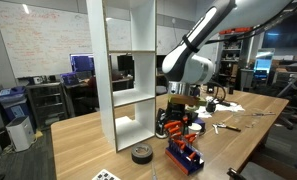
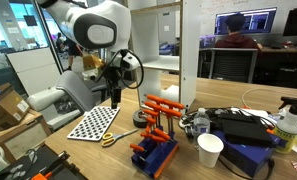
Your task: Put the scissors on the middle shelf
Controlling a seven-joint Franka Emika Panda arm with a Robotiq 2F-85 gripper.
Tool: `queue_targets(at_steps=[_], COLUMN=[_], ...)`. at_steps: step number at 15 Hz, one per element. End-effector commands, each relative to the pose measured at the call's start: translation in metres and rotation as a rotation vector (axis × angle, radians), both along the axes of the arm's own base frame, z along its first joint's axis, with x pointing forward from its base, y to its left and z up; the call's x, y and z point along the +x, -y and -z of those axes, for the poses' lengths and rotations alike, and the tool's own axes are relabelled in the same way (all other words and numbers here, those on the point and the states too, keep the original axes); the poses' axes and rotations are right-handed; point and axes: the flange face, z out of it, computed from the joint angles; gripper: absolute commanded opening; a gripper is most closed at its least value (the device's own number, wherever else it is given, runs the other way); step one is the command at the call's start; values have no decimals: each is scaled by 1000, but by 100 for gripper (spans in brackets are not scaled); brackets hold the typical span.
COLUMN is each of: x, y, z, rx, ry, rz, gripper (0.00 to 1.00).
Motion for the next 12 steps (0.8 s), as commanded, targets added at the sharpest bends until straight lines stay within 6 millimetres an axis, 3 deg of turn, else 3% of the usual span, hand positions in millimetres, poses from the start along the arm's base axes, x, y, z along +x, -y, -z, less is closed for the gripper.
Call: queue_targets(at_steps=[1, 6, 9, 12], x=[11, 27, 41, 56], y=[-11, -20, -29, -41], z=[55, 131, 155, 166], rx=[-93, -186, -220, -233], ry=[0, -18, -32, -38], rz=[13, 8, 1, -3], gripper=[100, 100, 100, 100])
